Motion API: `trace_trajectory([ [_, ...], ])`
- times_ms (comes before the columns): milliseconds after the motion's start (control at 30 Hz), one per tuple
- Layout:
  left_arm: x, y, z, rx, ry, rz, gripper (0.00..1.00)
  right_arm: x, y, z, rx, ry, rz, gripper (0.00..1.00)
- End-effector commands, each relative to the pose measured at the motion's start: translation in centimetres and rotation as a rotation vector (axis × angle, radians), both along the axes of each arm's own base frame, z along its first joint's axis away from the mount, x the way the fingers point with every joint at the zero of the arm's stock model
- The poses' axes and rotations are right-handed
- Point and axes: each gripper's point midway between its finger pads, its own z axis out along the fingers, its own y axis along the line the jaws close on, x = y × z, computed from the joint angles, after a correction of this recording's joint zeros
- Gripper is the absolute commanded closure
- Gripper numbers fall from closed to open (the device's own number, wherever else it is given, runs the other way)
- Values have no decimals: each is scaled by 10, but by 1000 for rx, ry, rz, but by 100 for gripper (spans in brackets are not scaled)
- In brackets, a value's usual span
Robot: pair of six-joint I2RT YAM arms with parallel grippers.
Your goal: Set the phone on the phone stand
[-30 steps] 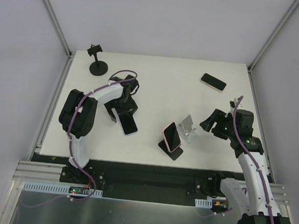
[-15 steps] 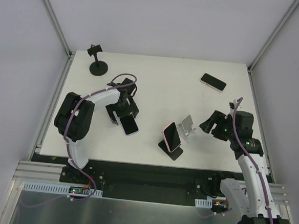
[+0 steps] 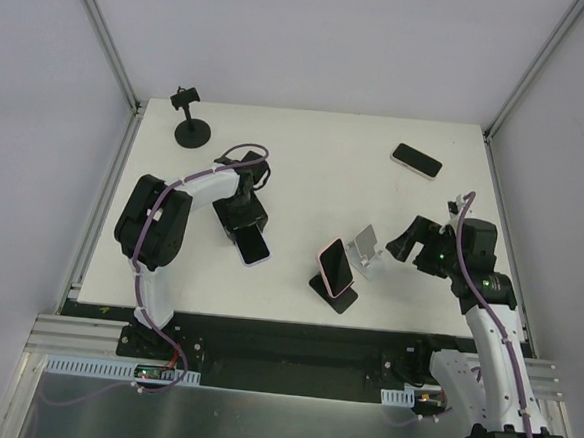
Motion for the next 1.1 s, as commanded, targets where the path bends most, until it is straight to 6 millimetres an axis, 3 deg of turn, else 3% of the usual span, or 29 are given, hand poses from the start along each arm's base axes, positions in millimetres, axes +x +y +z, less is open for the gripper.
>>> trace_trajectory([
  [0, 0, 4, 2, 24, -14, 13, 69, -2, 14, 29, 38, -47, 82, 4],
  [67, 2, 5, 9, 19, -39, 12, 95, -5, 24, 36, 57, -48, 132, 4],
  [100, 2, 5, 17, 8, -62, 14, 100, -7, 32, 44, 53, -70, 172, 4],
  [267, 10, -2, 59, -70, -190, -33, 100, -10, 55, 77, -13, -195, 266, 4],
  [367, 14, -12, 101, -166, -322, -75, 100, -15, 81, 103, 3, -272, 355, 4],
  [400, 12, -19, 126, -238, -382, -93, 100, -21, 98, 111, 16, -306, 420, 4],
  [467, 11, -28, 155, -322, -459, -108, 100, -22, 116, 123, 21, -338, 466, 4],
  [500, 5, -35, 184, -397, -517, -131, 100, -32, 136, 129, 35, -362, 540, 4],
  [567, 1, -43, 215, -482, -589, -135, 100, -31, 157, 134, 16, -382, 581, 4],
  [600, -7, -45, 239, -537, -637, -151, 100, -42, 176, 141, 22, -415, 646, 4],
  [633, -9, -47, 250, -562, -662, -155, 100, -40, 189, 135, 1, -400, 665, 4],
  [700, -19, -52, 275, -618, -708, -168, 100, -38, 205, 148, -12, -437, 654, 4],
  [733, -24, -55, 280, -644, -708, -170, 100, -32, 213, 141, -22, -410, 634, 4],
  [867, -41, -69, 298, -702, -730, -206, 100, -24, 239, 151, 65, -394, 622, 1],
  [1067, -57, -92, 305, -739, -728, -274, 100, -17, 257, 150, 108, -372, 610, 14],
])
